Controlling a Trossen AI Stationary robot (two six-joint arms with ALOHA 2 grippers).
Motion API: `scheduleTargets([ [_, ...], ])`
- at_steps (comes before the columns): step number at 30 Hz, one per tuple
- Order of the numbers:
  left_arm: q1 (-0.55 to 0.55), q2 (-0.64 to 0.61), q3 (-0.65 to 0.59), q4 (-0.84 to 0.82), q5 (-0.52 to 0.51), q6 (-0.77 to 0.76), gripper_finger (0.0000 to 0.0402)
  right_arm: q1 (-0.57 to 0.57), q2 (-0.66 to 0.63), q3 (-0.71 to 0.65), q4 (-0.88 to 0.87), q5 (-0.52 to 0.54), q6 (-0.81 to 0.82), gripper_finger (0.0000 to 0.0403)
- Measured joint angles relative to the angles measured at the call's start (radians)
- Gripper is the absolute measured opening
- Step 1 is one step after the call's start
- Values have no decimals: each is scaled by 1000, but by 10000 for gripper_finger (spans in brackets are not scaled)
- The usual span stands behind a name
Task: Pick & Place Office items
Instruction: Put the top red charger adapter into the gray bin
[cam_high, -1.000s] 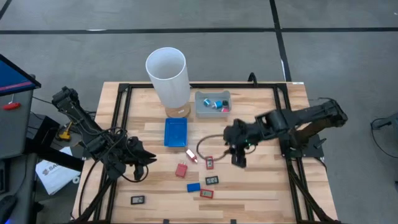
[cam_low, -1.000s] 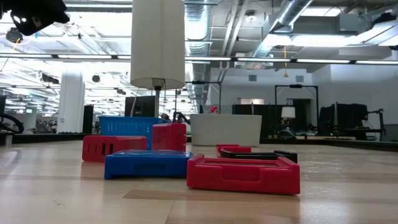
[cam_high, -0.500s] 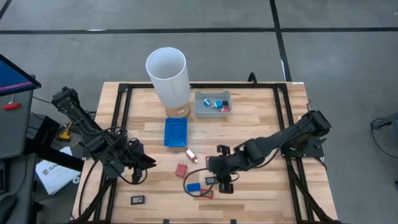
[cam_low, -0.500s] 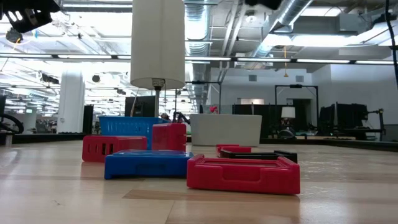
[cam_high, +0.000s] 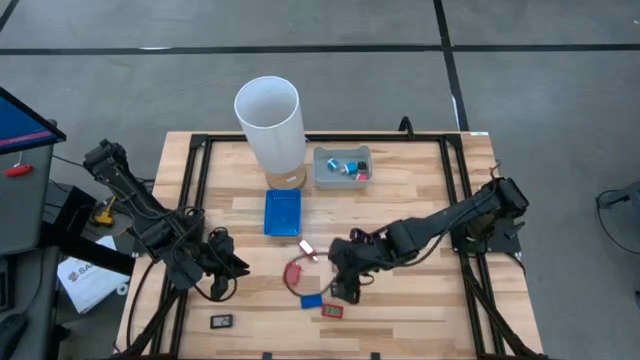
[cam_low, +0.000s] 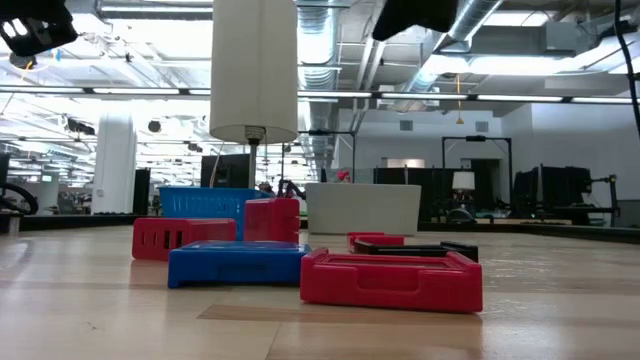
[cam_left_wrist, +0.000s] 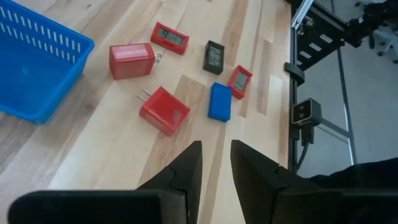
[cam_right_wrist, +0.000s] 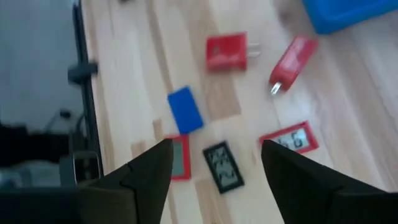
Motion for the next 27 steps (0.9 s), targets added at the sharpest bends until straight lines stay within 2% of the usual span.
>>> scheduleTargets([
  [5,0,29,0,-7,-45,-3,81,-72,17,1,84,41,129,238],
  [11,0,38,0,-8,-64,-28,81,-148,113,0,106,74,237,220],
  [17,0,36,0,-8,-64,-37,81,-152,194,0,203,67,267,225],
  [27,0,36,0,-8,-64,-46,81,-164,271,1,202,122,280,245],
])
